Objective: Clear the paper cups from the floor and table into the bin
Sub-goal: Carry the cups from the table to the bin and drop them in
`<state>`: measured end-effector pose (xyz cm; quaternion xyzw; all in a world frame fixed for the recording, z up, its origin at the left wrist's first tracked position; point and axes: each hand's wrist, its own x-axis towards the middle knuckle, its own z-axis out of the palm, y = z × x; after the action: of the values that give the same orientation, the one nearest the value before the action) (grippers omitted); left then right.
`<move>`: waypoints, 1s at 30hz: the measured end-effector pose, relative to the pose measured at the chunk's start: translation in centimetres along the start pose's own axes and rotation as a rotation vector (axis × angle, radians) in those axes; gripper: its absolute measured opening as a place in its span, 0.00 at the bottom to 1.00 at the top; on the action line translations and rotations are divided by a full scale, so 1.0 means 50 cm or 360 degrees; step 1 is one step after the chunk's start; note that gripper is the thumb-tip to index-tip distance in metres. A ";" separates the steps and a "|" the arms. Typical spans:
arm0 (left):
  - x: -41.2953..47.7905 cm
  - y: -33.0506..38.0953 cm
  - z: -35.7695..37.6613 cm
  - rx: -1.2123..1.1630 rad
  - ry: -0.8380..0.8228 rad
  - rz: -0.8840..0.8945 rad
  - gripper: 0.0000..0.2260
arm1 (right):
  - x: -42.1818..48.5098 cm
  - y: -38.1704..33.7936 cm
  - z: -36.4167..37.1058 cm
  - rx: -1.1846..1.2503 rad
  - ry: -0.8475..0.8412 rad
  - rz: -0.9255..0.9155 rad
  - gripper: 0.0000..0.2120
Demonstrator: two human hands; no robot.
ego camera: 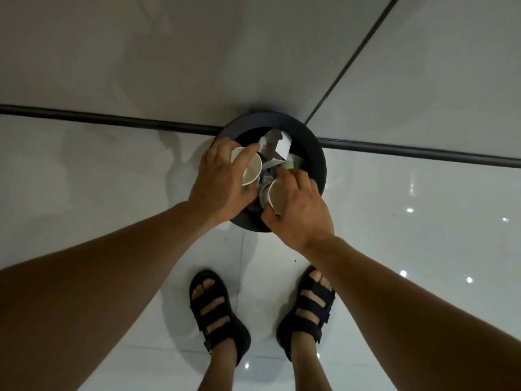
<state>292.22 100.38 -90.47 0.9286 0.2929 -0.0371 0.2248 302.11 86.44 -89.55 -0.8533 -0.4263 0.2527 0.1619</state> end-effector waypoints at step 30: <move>-0.079 -0.010 0.063 0.0430 -0.0139 0.0012 0.32 | -0.013 0.090 0.038 -0.0519 -0.0081 -0.0151 0.39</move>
<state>288.85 97.30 -92.69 0.9490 0.2718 -0.1157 0.1104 303.62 83.40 -93.15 -0.8406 -0.5054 0.1937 0.0223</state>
